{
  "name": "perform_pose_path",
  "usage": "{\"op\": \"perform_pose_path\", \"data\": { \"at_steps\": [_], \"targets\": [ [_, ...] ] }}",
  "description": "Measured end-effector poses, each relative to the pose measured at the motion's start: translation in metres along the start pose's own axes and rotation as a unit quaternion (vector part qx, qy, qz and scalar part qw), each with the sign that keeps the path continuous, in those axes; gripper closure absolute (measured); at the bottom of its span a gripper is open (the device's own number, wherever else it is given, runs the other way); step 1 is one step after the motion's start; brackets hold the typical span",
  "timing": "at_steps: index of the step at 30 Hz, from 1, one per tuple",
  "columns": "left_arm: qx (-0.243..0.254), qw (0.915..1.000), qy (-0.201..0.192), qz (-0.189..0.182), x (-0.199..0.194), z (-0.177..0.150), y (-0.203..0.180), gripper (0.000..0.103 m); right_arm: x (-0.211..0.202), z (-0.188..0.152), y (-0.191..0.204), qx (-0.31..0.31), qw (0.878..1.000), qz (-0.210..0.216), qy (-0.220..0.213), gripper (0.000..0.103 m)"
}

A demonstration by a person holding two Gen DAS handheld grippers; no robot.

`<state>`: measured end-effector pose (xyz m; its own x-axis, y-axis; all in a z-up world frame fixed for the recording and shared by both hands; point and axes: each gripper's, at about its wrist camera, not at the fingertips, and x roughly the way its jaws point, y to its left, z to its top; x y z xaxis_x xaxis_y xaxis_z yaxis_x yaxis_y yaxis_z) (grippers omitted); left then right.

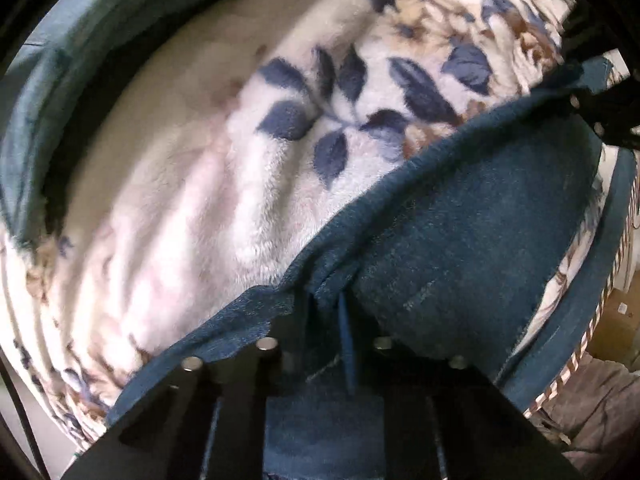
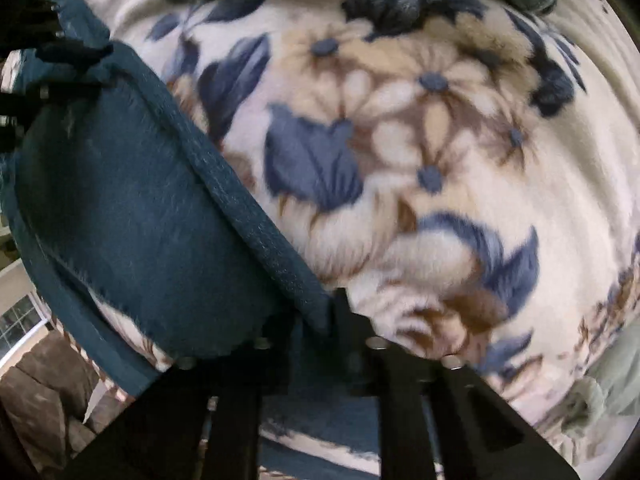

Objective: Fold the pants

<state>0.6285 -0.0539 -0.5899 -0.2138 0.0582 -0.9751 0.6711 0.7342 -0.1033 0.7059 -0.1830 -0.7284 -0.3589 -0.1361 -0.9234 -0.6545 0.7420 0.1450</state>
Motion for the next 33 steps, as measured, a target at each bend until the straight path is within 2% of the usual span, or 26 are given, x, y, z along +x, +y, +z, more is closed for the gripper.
{"op": "perform_pose_path", "data": {
  "at_steps": [5, 7, 10, 11, 13, 14, 15, 16, 18, 20, 23, 26, 28, 30, 31, 32, 33],
  "targets": [
    [-0.038, 0.9981, -0.049, 0.007, -0.045, -0.027, 0.002, 0.097, -0.017, -0.031, 0.013, 0.026, 0.999, 0.008, -0.027, 0.095],
    [-0.061, 0.9962, -0.063, 0.005, -0.062, -0.042, 0.003, 0.098, -0.029, -0.053, 0.015, 0.043, 0.998, 0.017, -0.044, 0.096],
    [-0.111, 0.9896, -0.091, 0.001, -0.094, -0.077, -0.007, 0.098, -0.054, -0.075, 0.019, 0.074, 0.994, 0.031, -0.073, 0.097],
    [-0.143, 0.9848, -0.099, -0.007, -0.109, -0.097, -0.012, 0.098, -0.06, -0.079, 0.017, 0.083, 0.993, 0.033, -0.08, 0.097],
    [-0.177, 0.9783, -0.107, -0.012, -0.125, -0.129, -0.032, 0.098, -0.068, -0.104, 0.032, 0.1, 0.989, 0.038, -0.099, 0.097],
    [-0.201, 0.9728, -0.113, -0.018, -0.129, -0.149, -0.047, 0.098, -0.073, -0.118, 0.041, 0.103, 0.988, 0.036, -0.105, 0.097],
    [-0.227, 0.9667, -0.115, -0.029, -0.118, -0.159, -0.071, 0.098, -0.076, -0.132, 0.053, 0.107, 0.987, 0.037, -0.111, 0.097],
    [-0.263, 0.9565, -0.116, -0.049, -0.118, -0.185, -0.084, 0.098, -0.077, -0.147, 0.066, 0.113, 0.986, 0.039, -0.113, 0.097],
    [-0.306, 0.9437, -0.111, -0.059, -0.08, -0.18, -0.134, 0.101, -0.068, -0.176, 0.096, 0.118, 0.986, 0.041, -0.113, 0.097],
    [-0.359, 0.9245, -0.085, -0.095, -0.041, -0.208, -0.152, 0.102, -0.05, -0.204, 0.118, 0.134, 0.985, 0.035, -0.1, 0.097],
    [-0.415, 0.9007, -0.042, -0.123, 0.018, -0.24, -0.174, 0.102, -0.011, -0.227, 0.146, 0.151, 0.985, 0.035, -0.079, 0.097],
    [-0.437, 0.8892, -0.023, -0.132, 0.046, -0.257, -0.181, 0.102, 0.029, -0.235, 0.165, 0.163, 0.984, 0.039, -0.063, 0.097],
    [-0.447, 0.8836, -0.026, -0.137, 0.044, -0.262, -0.178, 0.101, 0.048, -0.227, 0.174, 0.156, 0.986, 0.021, -0.058, 0.097],
    [-0.464, 0.8748, -0.054, -0.13, 0.018, -0.273, -0.163, 0.1, 0.063, -0.223, 0.177, 0.158, 0.986, 0.012, -0.055, 0.097],
    [-0.478, 0.8659, -0.07, -0.132, 0.002, -0.277, -0.151, 0.1, 0.07, -0.22, 0.176, 0.159, 0.986, 0.015, -0.046, 0.096],
    [-0.501, 0.8497, -0.089, -0.137, -0.015, -0.28, -0.135, 0.1, 0.073, -0.218, 0.175, 0.162, 0.986, 0.017, -0.041, 0.096],
    [-0.525, 0.8321, -0.112, -0.14, -0.033, -0.284, -0.118, 0.099, 0.074, -0.217, 0.172, 0.17, 0.984, 0.028, -0.035, 0.09]
  ]
}}
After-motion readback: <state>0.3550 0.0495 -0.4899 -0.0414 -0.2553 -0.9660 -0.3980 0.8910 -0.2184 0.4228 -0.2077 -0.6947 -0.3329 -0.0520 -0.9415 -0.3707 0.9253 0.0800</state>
